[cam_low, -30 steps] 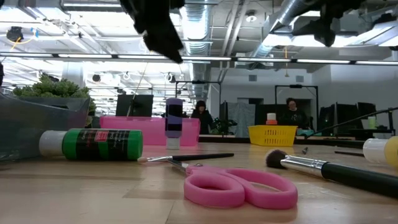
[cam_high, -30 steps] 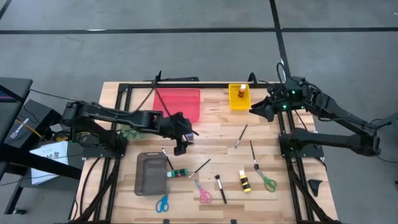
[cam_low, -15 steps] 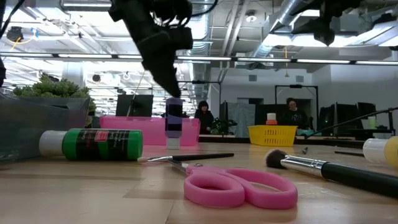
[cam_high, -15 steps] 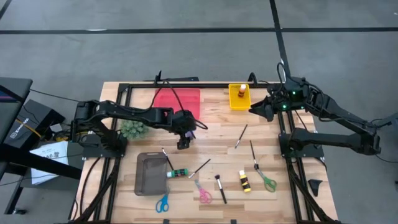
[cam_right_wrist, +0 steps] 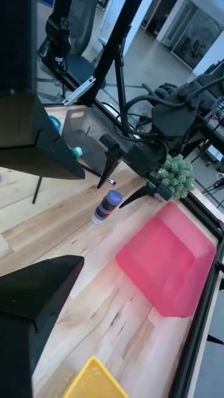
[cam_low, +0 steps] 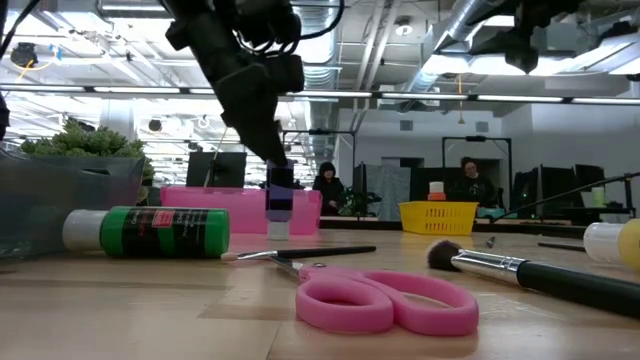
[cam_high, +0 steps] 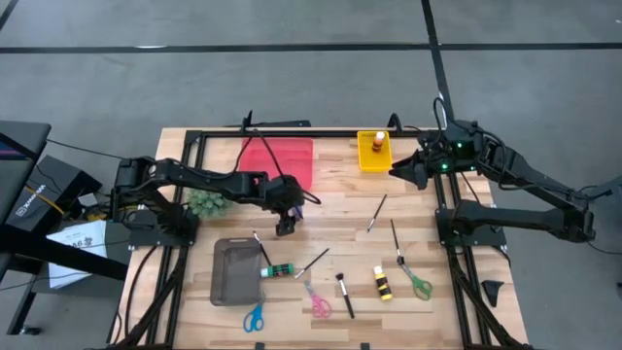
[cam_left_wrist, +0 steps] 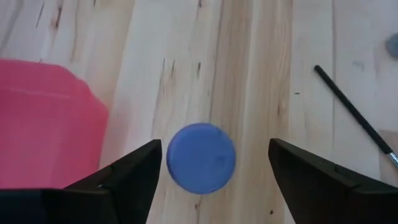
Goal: Pick & Place Paint Supplies
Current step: Put the blue paint bottle into the yellow bin
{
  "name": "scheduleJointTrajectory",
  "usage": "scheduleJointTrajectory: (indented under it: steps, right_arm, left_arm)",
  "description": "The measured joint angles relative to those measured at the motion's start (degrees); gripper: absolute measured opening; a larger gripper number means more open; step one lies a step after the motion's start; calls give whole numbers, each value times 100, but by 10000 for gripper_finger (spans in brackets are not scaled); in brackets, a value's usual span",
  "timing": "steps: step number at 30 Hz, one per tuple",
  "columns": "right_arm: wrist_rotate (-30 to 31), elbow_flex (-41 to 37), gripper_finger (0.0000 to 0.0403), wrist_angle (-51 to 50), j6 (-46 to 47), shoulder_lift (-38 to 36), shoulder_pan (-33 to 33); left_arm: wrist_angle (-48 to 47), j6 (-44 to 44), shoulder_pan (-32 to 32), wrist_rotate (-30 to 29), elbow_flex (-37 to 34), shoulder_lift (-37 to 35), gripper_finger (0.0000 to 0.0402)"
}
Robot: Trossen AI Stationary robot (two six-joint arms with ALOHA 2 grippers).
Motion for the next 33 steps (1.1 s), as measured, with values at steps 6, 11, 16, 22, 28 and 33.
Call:
scheduleJointTrajectory:
  steps: [6,11,16,22,28,33]
  right_arm:
    - [38,0,207,1,-2,0,0]
    - [82,0,207,1,0,0,0]
    - [97,0,207,1,25,2,0]
    - [208,0,207,1,40,2,0]
    - [203,0,207,160,42,2,0]
    - [182,0,207,939,-90,0,160]
  left_arm:
    - [15,-175,38,-2,-163,0,238]
    - [294,-291,38,-2,-167,0,201]
    - [317,-319,38,-7,-167,0,184]
    - [327,-622,40,-25,-167,0,132]
    - [784,-1405,99,-15,-167,-57,120]
    - [1960,-2309,331,5,-171,-369,131]
